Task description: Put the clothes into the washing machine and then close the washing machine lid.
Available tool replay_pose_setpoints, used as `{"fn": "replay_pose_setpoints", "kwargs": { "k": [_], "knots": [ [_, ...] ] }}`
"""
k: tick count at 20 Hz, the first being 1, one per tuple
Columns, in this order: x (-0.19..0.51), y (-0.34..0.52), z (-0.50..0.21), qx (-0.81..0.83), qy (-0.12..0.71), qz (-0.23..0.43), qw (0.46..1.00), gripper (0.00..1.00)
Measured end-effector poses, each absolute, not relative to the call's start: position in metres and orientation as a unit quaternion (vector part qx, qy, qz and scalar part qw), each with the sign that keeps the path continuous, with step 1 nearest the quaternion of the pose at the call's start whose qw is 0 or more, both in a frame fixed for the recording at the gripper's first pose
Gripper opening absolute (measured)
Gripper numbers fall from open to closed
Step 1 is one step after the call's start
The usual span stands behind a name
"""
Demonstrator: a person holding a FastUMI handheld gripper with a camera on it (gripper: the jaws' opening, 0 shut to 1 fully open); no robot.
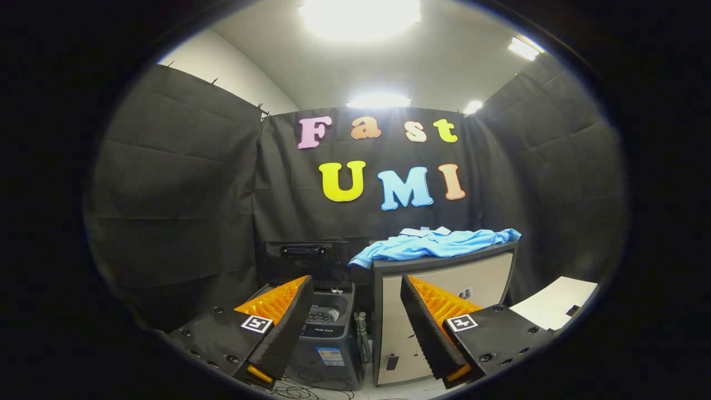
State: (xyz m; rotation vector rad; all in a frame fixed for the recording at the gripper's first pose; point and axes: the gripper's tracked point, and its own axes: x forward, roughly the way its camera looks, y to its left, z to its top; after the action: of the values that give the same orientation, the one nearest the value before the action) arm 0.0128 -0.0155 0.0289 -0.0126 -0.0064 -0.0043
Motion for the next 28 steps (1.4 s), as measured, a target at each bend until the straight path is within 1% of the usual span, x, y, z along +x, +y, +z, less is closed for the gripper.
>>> {"fn": "replay_pose_setpoints", "kwargs": {
  "k": [4,14,21,25,28],
  "knots": [
    [0.037,-0.041,0.062,-0.007,-0.014,-0.009,1.0,0.98],
    [0.134,-0.105,0.11,-0.015,-0.011,-0.025,1.0,0.98],
    [0.207,-0.141,0.115,-0.018,0.044,-0.013,0.999,0.98],
    [0.243,-0.161,0.107,-0.037,0.081,-0.016,0.996,0.97],
    [0.271,-0.18,0.092,-0.043,0.125,-0.021,0.991,0.98]
  ]
}}
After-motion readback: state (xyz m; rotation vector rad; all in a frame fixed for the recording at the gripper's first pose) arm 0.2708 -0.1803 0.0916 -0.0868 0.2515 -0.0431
